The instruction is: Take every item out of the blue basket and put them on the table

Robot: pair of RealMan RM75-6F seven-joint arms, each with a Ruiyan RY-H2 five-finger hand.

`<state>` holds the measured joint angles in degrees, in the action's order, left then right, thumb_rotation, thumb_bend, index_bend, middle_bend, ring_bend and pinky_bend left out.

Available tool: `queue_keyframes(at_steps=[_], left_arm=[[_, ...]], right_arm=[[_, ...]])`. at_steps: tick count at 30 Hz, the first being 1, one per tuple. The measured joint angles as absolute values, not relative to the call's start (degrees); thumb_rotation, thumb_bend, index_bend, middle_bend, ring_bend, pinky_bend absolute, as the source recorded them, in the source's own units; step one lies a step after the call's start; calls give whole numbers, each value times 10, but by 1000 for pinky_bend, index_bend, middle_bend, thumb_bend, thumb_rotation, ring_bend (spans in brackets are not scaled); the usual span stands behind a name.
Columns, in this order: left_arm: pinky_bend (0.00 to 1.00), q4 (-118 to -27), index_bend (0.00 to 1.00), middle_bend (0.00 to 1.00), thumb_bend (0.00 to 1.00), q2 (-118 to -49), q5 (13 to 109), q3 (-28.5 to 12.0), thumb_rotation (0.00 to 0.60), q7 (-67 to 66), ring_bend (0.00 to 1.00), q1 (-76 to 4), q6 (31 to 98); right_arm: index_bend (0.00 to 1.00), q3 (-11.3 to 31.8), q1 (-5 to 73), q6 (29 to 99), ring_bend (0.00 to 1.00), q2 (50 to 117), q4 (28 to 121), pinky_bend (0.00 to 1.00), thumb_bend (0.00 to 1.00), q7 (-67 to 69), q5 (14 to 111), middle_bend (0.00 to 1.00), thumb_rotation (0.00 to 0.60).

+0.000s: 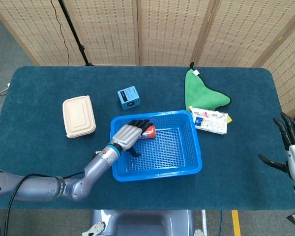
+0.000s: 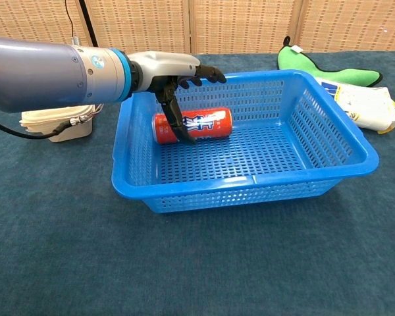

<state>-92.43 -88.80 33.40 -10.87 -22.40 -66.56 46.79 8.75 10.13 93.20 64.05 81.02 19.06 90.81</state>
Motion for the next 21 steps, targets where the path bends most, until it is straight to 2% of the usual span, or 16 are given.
queue_keyframes(at_steps=[9,21], left_arm=[[66,-874,0,0,125,-920,296,-101,600,-236,0,-687,442],[66,-911,0,0,125,-900,255,-74,600,-256,0,-701,422]], right_arm=[[0,88,101,932,0,640,810,0,0,191,907,0,600],[0,88,98,938,0,637,813,0,0,194,910,0,600]])
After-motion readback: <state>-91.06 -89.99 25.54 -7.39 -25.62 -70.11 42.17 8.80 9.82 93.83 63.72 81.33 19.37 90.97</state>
